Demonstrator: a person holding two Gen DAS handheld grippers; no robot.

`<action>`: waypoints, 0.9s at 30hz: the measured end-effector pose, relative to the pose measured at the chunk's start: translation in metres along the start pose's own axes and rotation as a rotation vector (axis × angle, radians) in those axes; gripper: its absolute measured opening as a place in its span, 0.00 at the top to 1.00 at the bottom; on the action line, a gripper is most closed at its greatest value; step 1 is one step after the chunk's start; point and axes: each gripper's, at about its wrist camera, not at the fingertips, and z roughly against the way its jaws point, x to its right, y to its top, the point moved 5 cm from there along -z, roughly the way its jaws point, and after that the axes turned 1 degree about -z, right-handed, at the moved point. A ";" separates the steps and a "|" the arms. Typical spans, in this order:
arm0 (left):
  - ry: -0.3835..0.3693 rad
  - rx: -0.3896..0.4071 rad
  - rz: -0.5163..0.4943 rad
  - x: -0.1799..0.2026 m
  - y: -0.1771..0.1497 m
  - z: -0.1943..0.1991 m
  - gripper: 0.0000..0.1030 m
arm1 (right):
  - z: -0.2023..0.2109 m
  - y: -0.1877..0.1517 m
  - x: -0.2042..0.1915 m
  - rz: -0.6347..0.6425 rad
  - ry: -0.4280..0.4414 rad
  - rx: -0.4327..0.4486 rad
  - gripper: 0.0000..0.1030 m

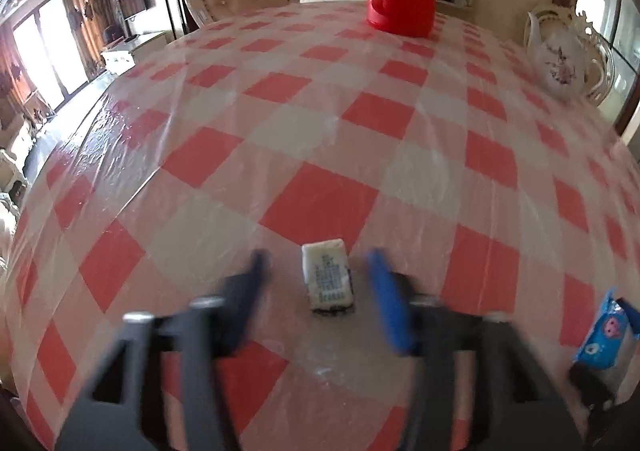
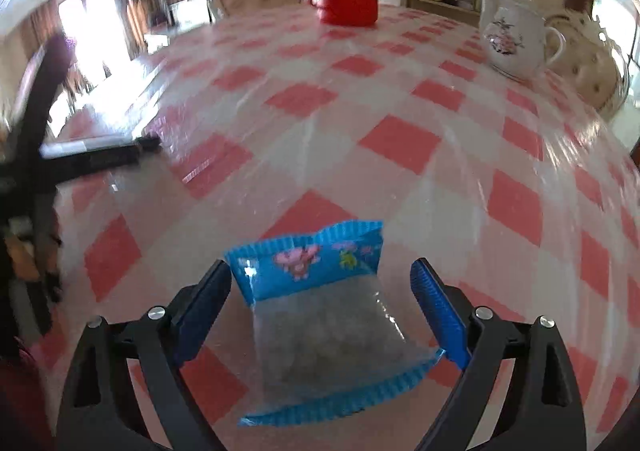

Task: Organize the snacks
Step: 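Carry the blue pastry packet and white-blue box over the lavender box with both grippers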

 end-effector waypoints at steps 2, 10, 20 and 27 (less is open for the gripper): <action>-0.020 -0.001 -0.002 -0.001 0.001 0.001 0.79 | 0.002 -0.002 -0.002 0.014 0.009 0.009 0.46; -0.121 0.114 -0.039 0.023 0.011 0.036 0.79 | 0.033 0.003 0.018 -0.074 0.070 0.134 0.48; -0.155 0.124 -0.048 0.044 0.006 0.043 0.79 | 0.034 0.003 0.040 -0.198 0.094 0.175 0.48; -0.251 0.178 0.038 0.032 -0.047 0.100 0.79 | 0.044 0.000 0.046 -0.232 0.087 0.216 0.48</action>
